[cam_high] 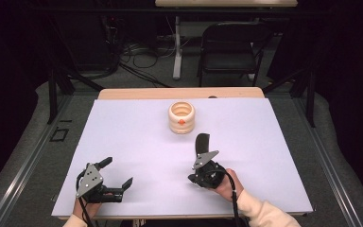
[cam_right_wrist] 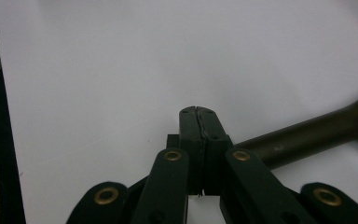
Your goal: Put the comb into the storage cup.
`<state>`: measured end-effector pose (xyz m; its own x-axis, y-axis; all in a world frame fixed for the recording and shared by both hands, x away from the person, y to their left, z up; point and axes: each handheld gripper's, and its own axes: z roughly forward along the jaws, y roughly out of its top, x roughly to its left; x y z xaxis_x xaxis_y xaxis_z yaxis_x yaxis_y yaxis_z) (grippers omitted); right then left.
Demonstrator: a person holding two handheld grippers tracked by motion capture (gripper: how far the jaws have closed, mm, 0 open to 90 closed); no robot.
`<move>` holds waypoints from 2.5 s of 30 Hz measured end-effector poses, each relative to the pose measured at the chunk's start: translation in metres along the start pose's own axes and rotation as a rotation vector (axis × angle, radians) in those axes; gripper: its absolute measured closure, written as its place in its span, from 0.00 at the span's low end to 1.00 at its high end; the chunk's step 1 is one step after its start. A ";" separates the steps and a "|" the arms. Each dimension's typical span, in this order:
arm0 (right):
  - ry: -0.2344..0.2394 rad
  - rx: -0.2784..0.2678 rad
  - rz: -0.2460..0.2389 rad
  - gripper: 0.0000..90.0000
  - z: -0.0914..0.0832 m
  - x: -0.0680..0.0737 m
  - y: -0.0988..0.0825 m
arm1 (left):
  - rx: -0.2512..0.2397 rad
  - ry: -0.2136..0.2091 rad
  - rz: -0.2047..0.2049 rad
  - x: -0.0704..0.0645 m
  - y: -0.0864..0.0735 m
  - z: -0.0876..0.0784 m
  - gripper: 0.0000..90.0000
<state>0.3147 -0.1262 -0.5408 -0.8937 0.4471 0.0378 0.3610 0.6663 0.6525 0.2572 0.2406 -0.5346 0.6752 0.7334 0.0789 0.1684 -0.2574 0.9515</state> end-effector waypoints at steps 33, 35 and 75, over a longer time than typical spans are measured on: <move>-0.075 0.007 0.088 1.00 -0.031 -0.017 -0.028 | 0.006 0.000 0.001 0.000 0.000 0.000 0.00; -0.080 0.006 0.089 1.00 -0.033 -0.020 -0.029 | 0.006 0.000 0.001 0.000 0.000 0.000 0.00; -0.203 0.025 0.115 1.00 -0.038 -0.045 -0.041 | 0.008 0.001 0.003 0.000 0.000 0.000 0.00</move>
<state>0.3295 -0.1962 -0.5399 -0.7750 0.6304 -0.0442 0.4661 0.6174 0.6337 0.2575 0.2403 -0.5346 0.6752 0.7330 0.0820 0.1723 -0.2648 0.9488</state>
